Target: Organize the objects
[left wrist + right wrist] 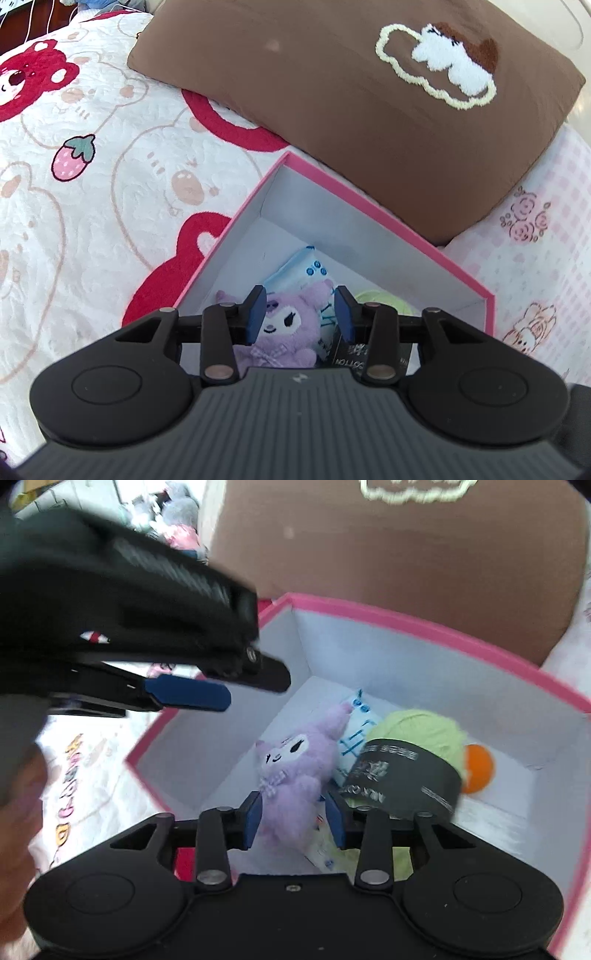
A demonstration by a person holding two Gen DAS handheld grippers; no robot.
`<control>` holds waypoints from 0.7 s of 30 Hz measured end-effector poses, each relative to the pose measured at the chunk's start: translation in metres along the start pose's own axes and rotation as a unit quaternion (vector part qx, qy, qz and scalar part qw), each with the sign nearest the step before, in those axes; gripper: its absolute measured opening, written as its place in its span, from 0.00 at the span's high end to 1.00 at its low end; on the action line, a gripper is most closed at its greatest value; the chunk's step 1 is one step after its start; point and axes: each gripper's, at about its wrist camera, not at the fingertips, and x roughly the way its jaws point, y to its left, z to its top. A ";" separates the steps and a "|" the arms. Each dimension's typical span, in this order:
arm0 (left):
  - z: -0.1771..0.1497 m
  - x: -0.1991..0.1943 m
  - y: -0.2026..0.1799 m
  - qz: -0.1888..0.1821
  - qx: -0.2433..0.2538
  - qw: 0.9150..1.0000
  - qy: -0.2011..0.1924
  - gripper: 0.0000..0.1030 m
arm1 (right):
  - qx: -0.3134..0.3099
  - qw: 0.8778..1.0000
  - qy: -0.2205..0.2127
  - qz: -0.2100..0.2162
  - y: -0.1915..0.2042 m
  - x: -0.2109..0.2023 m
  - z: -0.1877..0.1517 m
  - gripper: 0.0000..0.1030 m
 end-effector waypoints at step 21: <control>-0.036 -0.059 -0.030 0.011 0.080 0.996 0.030 0.51 | -0.002 0.997 -0.057 -0.052 -0.016 -0.121 -0.019 0.32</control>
